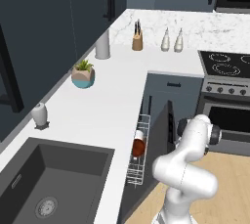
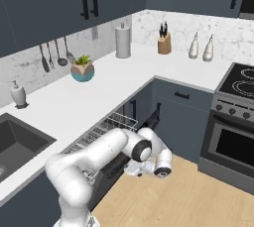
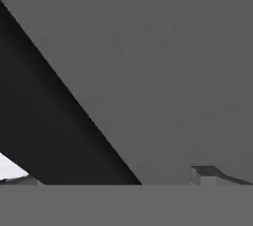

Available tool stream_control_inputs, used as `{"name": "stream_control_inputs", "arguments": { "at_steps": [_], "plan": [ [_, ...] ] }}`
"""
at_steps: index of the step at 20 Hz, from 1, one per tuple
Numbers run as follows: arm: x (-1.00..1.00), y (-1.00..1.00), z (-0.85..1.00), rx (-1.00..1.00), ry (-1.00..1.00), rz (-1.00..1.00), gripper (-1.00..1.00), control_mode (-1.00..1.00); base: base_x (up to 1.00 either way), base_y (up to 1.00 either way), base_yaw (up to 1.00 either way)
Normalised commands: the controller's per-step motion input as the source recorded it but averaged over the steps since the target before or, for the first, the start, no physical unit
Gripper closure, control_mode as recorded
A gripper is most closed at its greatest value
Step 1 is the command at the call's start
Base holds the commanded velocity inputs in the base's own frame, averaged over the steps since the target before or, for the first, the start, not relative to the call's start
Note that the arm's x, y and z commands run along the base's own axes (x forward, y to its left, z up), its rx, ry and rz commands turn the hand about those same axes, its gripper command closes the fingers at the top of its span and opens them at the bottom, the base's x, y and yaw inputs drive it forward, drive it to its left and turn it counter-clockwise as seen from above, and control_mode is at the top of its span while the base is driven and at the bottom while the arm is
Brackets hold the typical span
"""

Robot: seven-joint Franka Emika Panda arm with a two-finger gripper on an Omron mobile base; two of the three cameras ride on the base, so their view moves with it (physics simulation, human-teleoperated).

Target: Pick up the cup and bowl from the counter, place them in the dishwasher, and close the dishwasher door.

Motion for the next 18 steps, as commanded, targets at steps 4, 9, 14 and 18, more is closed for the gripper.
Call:
{"name": "stream_control_inputs", "arguments": {
  "at_steps": [4,9,14,18],
  "plan": [
    [0.0,0.98,0.34,0.0,-0.3,0.05,-1.0,-1.0,0.0,0.0,0.0],
    [-0.21,0.75,0.07,0.03,-0.09,-0.46,-1.0,-1.0,0.0,0.0,0.0],
    [0.14,0.64,0.02,0.01,0.06,-0.75,-1.0,-1.0,0.0,0.0,0.0],
    [0.47,0.8,0.14,0.0,0.15,-0.65,-1.0,-1.0,0.0,0.0,0.0]
  ]
}}
